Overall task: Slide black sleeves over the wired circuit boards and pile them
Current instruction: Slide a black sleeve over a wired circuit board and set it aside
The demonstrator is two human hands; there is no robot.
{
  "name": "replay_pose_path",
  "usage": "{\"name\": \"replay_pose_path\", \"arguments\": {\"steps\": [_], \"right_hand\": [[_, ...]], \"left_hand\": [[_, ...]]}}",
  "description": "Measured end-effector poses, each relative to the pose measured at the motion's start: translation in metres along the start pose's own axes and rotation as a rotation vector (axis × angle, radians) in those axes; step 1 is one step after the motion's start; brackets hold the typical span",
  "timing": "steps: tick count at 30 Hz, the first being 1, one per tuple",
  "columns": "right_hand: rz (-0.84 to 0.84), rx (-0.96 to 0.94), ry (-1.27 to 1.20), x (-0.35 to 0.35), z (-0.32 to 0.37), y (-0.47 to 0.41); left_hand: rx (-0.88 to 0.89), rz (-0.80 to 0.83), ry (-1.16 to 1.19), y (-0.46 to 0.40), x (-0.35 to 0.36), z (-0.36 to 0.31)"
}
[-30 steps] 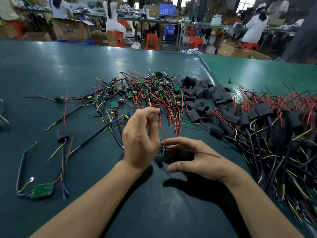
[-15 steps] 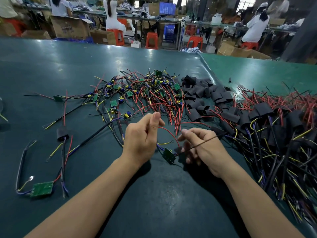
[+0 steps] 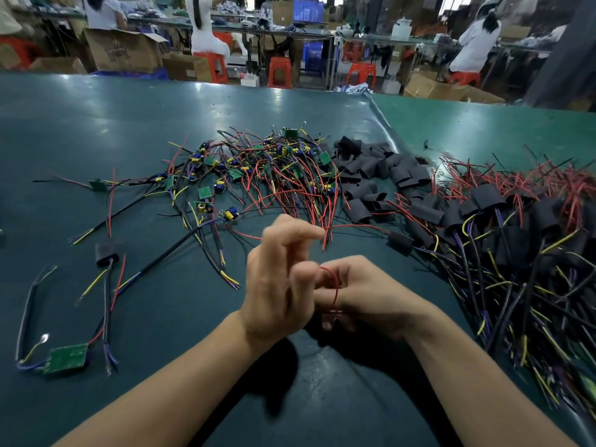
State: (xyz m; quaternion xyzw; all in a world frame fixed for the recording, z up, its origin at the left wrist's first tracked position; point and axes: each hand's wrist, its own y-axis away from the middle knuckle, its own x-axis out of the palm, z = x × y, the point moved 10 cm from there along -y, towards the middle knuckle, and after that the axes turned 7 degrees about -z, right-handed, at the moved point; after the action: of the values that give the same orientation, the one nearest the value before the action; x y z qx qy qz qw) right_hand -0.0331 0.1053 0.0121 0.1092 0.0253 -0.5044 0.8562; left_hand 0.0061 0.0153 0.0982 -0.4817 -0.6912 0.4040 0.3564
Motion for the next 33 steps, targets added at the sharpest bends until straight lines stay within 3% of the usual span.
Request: {"name": "replay_pose_path", "arguments": {"steps": [3,7,10,13,17,20,23,25,29,31,33], "right_hand": [[-0.166,-0.003,-0.251,-0.03,0.005,0.0],[-0.404,-0.354,-0.496,-0.082,0.045,0.018],[-0.508,-0.567,-0.458,-0.097,0.065,0.036],[-0.813,-0.757,-0.151,-0.109,0.077,0.065],[-1.032,-0.948,-0.152,-0.123,0.08,0.093],[-1.092,-0.865,-0.209,-0.136,0.067,0.086],[-1.08,-0.714,-0.269,-0.146,0.049,0.069],[-1.031,-0.635,-0.347,-0.15,0.04,0.06],[-0.929,-0.574,-0.206,-0.144,0.042,0.053],[-0.879,-0.57,-0.167,-0.139,0.041,0.05],[-0.813,-0.546,-0.302,-0.135,0.036,0.044]], "left_hand": [[-0.042,-0.095,-0.031,-0.006,-0.021,0.013],[-0.192,-0.092,-0.293,-0.011,-0.032,0.039],[-0.125,0.128,-0.487,-0.014,0.004,0.045],[0.026,0.47,-0.552,-0.014,0.058,0.053],[-0.071,0.745,-0.657,-0.024,0.114,0.098],[-0.098,0.974,-0.703,-0.022,0.151,0.125],[0.047,1.224,-0.853,0.0,0.164,0.142],[0.131,1.283,-0.911,0.008,0.16,0.147],[0.286,1.228,-0.903,-0.004,0.147,0.137],[0.227,1.173,-0.857,-0.017,0.134,0.131],[0.112,1.027,-0.75,-0.034,0.112,0.118]]}}
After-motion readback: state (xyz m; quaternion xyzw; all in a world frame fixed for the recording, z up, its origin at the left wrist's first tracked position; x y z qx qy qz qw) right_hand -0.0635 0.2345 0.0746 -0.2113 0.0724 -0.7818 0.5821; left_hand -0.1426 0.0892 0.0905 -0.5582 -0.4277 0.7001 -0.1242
